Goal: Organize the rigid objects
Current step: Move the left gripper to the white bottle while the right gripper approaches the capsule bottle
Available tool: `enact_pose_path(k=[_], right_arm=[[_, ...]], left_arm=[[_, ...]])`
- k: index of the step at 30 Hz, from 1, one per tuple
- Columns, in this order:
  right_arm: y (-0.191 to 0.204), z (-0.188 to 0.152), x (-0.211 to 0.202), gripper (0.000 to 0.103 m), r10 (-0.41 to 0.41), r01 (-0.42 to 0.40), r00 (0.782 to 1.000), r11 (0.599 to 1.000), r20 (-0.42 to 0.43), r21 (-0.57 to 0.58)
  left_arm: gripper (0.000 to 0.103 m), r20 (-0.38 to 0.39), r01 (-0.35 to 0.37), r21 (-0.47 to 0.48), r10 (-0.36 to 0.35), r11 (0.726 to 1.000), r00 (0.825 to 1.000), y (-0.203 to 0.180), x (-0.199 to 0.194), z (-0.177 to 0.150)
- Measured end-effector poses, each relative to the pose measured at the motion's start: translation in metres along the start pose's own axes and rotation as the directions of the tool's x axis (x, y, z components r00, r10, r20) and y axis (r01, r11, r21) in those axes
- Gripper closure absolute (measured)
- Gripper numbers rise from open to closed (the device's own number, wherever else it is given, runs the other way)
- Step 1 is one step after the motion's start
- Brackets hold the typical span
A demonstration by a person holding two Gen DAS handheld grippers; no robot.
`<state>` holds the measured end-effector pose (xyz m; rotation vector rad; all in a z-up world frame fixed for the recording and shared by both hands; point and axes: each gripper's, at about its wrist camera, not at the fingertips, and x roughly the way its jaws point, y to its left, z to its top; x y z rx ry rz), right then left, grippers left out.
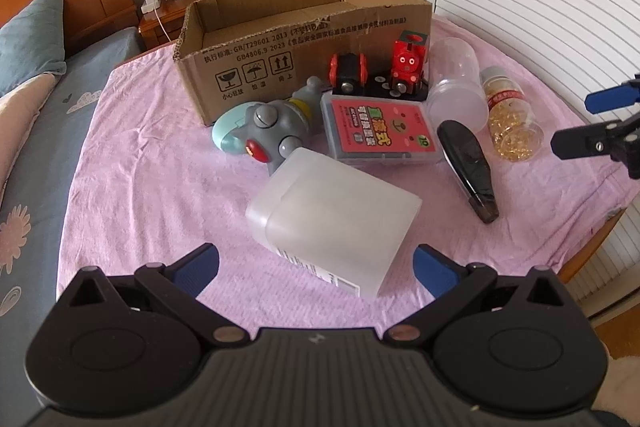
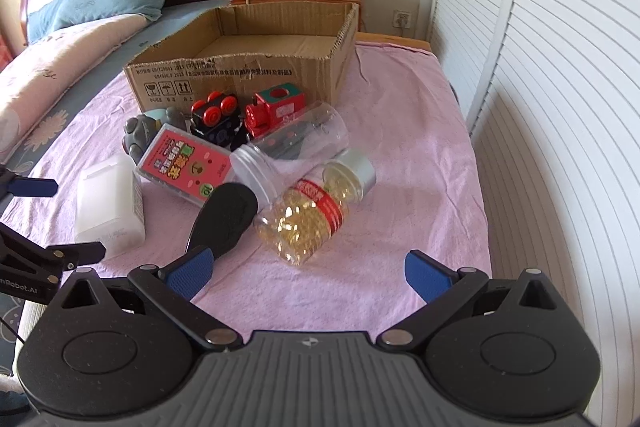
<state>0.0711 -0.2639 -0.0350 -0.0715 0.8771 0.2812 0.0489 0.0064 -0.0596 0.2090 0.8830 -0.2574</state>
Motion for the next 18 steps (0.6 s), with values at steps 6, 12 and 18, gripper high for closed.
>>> enact_pose_path(k=[6, 12, 18], right_arm=[[-0.022, 0.029, 0.024, 0.0, 0.102, -0.101, 0.995, 0.995, 0.013, -0.024], [-0.038, 0.057, 0.058, 0.0, 0.198, -0.199, 0.98, 0.979, -0.028, -0.048], [-0.038, 0.062, 0.076, 0.0, 0.283, -0.29, 0.954, 0.955, -0.096, -0.067]], left_arm=[[0.001, -0.016, 0.02, -0.006, -0.02, 1.0, 1.0, 0.001, 0.009, 0.002], [0.001, -0.04, 0.042, -0.02, -0.043, 0.999, 0.998, 0.005, 0.015, 0.004], [0.001, -0.041, 0.048, -0.012, -0.049, 0.999, 0.998, 0.002, 0.015, 0.003]])
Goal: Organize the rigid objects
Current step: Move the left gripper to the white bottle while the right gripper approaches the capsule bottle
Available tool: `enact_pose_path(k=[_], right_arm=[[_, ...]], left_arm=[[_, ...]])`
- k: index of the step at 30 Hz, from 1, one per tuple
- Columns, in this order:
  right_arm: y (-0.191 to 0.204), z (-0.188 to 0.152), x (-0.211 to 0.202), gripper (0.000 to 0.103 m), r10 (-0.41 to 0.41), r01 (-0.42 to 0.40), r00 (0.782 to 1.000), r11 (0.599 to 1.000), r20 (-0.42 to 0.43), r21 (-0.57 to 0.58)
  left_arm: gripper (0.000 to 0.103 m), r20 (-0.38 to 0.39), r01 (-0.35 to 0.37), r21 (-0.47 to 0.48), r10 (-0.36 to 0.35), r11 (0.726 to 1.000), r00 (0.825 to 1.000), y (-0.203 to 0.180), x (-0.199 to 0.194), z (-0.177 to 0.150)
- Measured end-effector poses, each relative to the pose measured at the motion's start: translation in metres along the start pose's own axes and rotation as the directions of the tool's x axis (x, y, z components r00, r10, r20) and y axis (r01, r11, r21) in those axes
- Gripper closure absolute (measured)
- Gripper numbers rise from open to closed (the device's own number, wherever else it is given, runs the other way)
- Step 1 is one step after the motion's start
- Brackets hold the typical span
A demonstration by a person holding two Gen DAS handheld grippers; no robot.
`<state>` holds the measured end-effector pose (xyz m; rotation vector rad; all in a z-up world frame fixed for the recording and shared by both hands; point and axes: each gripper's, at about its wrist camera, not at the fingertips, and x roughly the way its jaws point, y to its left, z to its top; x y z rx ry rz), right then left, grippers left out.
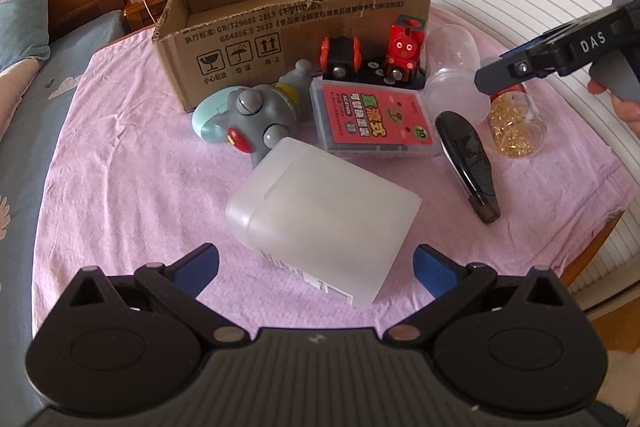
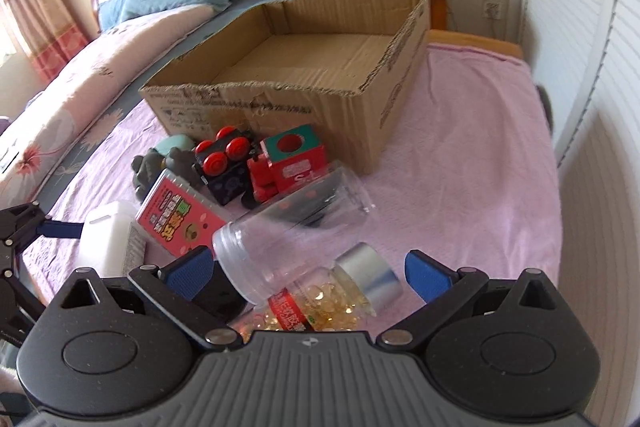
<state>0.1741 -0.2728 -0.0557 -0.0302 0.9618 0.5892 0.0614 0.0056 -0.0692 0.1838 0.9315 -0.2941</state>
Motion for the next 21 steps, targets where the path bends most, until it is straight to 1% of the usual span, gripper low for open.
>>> enact_pose_path(k=[5, 9, 14, 17, 21], right_arm=[[0.008, -0.013, -0.008, 0.0, -0.016, 0.016, 0.999, 1.0, -0.029, -0.012], [0.018, -0.032, -0.019, 0.0, -0.031, 0.031, 0.998, 1.0, -0.055, -0.006], [0.033, -0.048, -0.025, 0.0, -0.083, 0.083, 0.995, 0.997, -0.051, 0.005], [0.041, -0.052, -0.024, 0.0, -0.128, 0.128, 0.99, 0.992, -0.054, -0.012], [0.049, -0.053, -0.023, 0.0, -0.174, 0.172, 0.983, 0.985, -0.064, -0.032]], left_arm=[[0.001, -0.005, 0.013, 0.02, -0.013, 1.0, 1.0, 0.0, 0.001, -0.001], [0.001, -0.007, 0.016, 0.063, -0.016, 0.998, 1.0, -0.001, 0.003, -0.003], [0.001, -0.009, 0.001, 0.12, 0.0, 0.993, 1.0, -0.002, 0.005, -0.004], [0.001, -0.007, -0.001, 0.143, 0.002, 0.99, 1.0, -0.001, 0.004, 0.0], [0.001, 0.01, 0.012, 0.181, -0.014, 0.983, 1.0, -0.002, 0.002, 0.009]])
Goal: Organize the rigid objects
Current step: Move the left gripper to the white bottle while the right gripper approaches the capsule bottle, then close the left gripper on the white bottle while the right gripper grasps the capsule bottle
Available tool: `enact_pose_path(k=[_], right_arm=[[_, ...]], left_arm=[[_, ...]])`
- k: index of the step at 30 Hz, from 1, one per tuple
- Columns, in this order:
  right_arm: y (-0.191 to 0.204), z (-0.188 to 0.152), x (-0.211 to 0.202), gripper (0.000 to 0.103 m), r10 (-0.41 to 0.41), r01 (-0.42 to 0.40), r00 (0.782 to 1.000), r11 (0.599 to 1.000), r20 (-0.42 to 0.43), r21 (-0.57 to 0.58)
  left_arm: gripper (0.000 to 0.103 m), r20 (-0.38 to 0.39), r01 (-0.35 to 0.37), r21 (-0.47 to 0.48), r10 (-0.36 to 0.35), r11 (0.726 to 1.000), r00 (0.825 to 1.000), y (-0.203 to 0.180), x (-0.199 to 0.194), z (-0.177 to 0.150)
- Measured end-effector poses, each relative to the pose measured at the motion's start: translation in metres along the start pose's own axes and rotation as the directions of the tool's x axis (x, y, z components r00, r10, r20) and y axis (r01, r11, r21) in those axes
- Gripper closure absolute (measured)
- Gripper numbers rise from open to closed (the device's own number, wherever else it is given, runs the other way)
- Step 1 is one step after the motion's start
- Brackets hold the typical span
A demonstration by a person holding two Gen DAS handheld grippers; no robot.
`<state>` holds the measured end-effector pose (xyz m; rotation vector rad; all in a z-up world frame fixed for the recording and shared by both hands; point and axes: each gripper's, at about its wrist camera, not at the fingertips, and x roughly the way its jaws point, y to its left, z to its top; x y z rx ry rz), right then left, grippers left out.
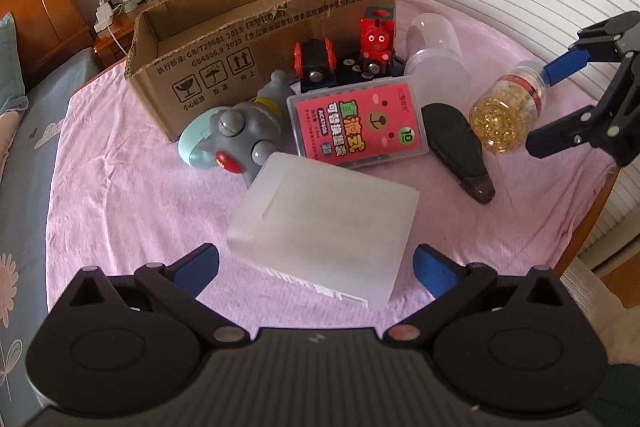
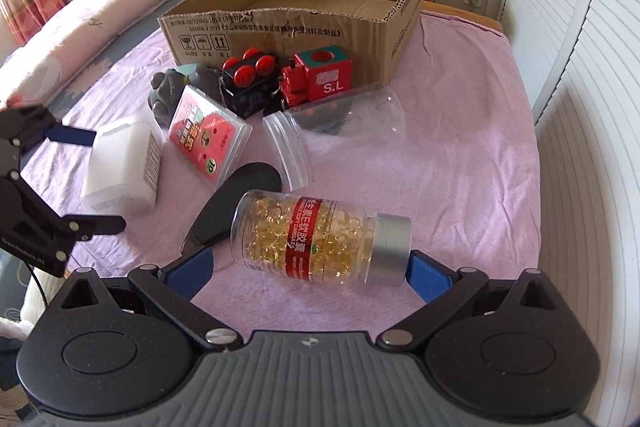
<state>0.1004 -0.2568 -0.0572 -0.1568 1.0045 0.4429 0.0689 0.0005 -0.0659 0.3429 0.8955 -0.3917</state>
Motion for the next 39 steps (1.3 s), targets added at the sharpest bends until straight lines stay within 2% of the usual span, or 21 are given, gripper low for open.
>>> enact_pose_path(k=[6, 12, 15, 16, 19, 21, 23, 25, 29, 35, 39], right_arm=[[0.004, 0.001, 0.003, 0.0, -0.037, 0.037, 0.999, 0.999, 0.008, 0.016], [0.006, 0.0, 0.003, 0.0, -0.047, 0.047, 0.999, 0.999, 0.009, 0.016], [0.007, 0.001, 0.004, 0.0, -0.059, 0.059, 0.998, 0.998, 0.006, 0.026], [0.008, 0.001, 0.005, 0.0, -0.065, 0.065, 0.998, 0.997, 0.006, 0.03], [0.011, 0.004, 0.007, 0.0, -0.095, 0.095, 0.995, 0.995, 0.005, 0.041], [0.015, 0.005, 0.008, 0.0, -0.127, 0.127, 0.992, 0.991, 0.011, 0.045], [0.018, 0.006, 0.009, 0.0, -0.176, 0.175, 0.984, 0.983, 0.019, 0.049], [0.018, 0.007, 0.01, 0.0, -0.224, 0.223, 0.974, 0.973, 0.017, 0.058], [0.017, 0.008, 0.015, 0.0, -0.296, 0.296, 0.955, 0.955, 0.003, 0.031], [0.017, 0.0, 0.019, 0.0, -0.238, 0.238, 0.971, 0.971, -0.014, -0.003], [0.013, -0.006, 0.02, 0.0, -0.191, 0.191, 0.982, 0.982, 0.001, 0.003]], left_arm=[[0.001, 0.003, 0.03, 0.059, -0.03, 0.998, 1.0, -0.003, 0.008, 0.015], [0.001, -0.002, 0.029, 0.102, -0.029, 0.994, 1.0, -0.001, 0.014, 0.023], [0.006, -0.004, 0.061, 0.092, -0.061, 0.994, 0.998, 0.003, 0.013, 0.022], [0.011, -0.005, 0.07, 0.084, -0.07, 0.994, 0.998, 0.003, 0.013, 0.022], [0.013, -0.004, 0.06, 0.041, -0.06, 0.997, 0.998, 0.004, 0.011, 0.02], [0.014, -0.015, 0.023, -0.024, -0.023, 0.999, 1.0, 0.006, 0.008, 0.018], [0.016, -0.028, -0.027, -0.12, 0.024, 0.992, 0.999, 0.011, 0.004, 0.015], [0.016, -0.023, -0.065, -0.169, 0.062, 0.984, 0.998, 0.013, 0.001, 0.011], [0.016, -0.017, -0.065, -0.178, 0.062, 0.982, 0.998, 0.016, -0.002, 0.005], [0.011, -0.015, -0.06, -0.134, 0.059, 0.989, 0.998, 0.009, 0.005, -0.001], [0.004, -0.013, -0.031, -0.193, 0.029, 0.981, 0.999, 0.014, 0.012, -0.008]])
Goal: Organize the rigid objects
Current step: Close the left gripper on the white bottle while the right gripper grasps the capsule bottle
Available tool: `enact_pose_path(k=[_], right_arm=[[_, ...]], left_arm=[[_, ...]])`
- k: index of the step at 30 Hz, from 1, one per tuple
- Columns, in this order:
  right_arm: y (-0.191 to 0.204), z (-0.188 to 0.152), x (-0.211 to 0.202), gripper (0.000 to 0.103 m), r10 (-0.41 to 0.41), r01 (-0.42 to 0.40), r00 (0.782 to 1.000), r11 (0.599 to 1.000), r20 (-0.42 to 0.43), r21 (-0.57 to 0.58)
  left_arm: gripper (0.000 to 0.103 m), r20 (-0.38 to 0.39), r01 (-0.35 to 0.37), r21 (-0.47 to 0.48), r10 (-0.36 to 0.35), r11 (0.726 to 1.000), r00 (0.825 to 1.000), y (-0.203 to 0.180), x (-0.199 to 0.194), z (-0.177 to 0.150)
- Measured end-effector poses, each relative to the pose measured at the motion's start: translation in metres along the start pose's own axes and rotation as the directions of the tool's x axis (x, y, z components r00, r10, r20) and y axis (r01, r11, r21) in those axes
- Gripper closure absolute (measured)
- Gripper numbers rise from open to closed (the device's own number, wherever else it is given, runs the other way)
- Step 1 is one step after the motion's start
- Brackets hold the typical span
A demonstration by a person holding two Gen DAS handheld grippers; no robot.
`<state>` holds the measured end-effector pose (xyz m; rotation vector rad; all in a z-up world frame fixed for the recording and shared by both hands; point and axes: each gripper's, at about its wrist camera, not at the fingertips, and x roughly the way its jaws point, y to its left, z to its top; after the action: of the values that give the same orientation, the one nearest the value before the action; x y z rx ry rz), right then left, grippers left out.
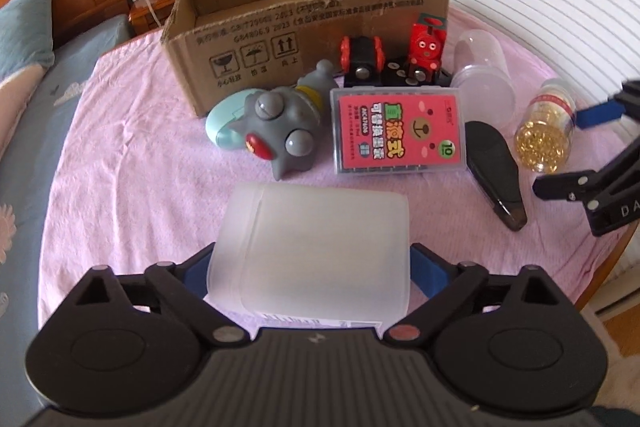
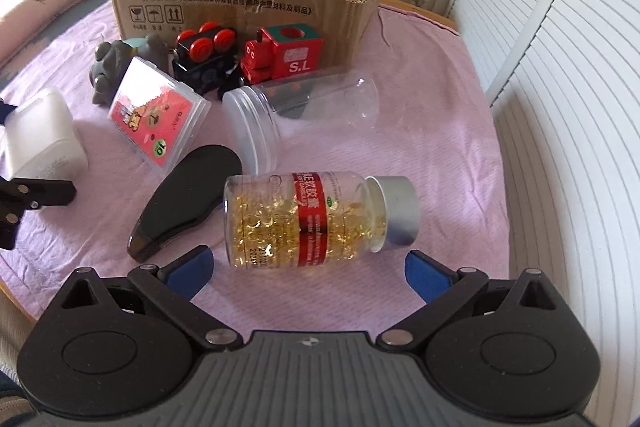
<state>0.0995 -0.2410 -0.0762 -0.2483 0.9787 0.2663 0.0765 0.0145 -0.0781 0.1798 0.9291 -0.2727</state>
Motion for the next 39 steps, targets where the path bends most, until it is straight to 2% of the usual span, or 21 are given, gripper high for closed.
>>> enact_pose_path(k=[4, 16, 20, 22, 27, 33, 36, 39], right_arm=[[-0.012, -0.007, 0.003, 0.0, 0.054, -0.056, 0.998, 0.997, 0.024, 0.049], [-0.013, -0.016, 0.001, 0.0, 0.069, -0.072, 0.994, 0.997, 0.082, 0.026], [-0.014, -0.013, 0.001, 0.0, 0.065, -0.068, 0.995, 0.997, 0.078, 0.03], [-0.016, -0.011, 0.0, 0.0, 0.066, -0.068, 0.995, 0.997, 0.08, 0.028], [-0.02, -0.001, -0.001, 0.0, 0.058, -0.059, 0.994, 0.998, 0.088, 0.007], [-0.018, 0.009, -0.001, 0.0, 0.05, -0.048, 0.994, 0.999, 0.102, -0.021], [-0.016, 0.011, -0.001, 0.0, 0.044, -0.04, 0.994, 0.999, 0.102, -0.037], [-0.014, 0.012, -0.002, 0.001, 0.046, -0.041, 0.994, 0.998, 0.101, -0.051]], left_arm=[[0.001, 0.014, 0.034, -0.068, -0.034, 0.997, 0.999, 0.01, 0.003, -0.006], [0.0, 0.069, 0.029, -0.054, -0.026, 0.998, 0.997, 0.01, -0.001, -0.015], [0.001, 0.076, 0.012, 0.01, -0.013, 1.0, 0.997, 0.005, -0.004, -0.01], [0.001, 0.072, 0.026, 0.036, -0.029, 0.999, 0.997, 0.003, -0.006, -0.007], [0.001, 0.066, 0.025, 0.055, -0.029, 0.998, 0.997, 0.004, -0.008, -0.001], [0.005, 0.045, 0.024, 0.08, -0.028, 0.997, 0.999, -0.002, -0.012, 0.006], [0.011, 0.04, -0.005, 0.098, 0.001, 0.995, 0.999, -0.005, -0.011, 0.009], [0.014, 0.015, 0.005, 0.078, -0.007, 0.997, 1.0, -0.003, -0.009, 0.01]])
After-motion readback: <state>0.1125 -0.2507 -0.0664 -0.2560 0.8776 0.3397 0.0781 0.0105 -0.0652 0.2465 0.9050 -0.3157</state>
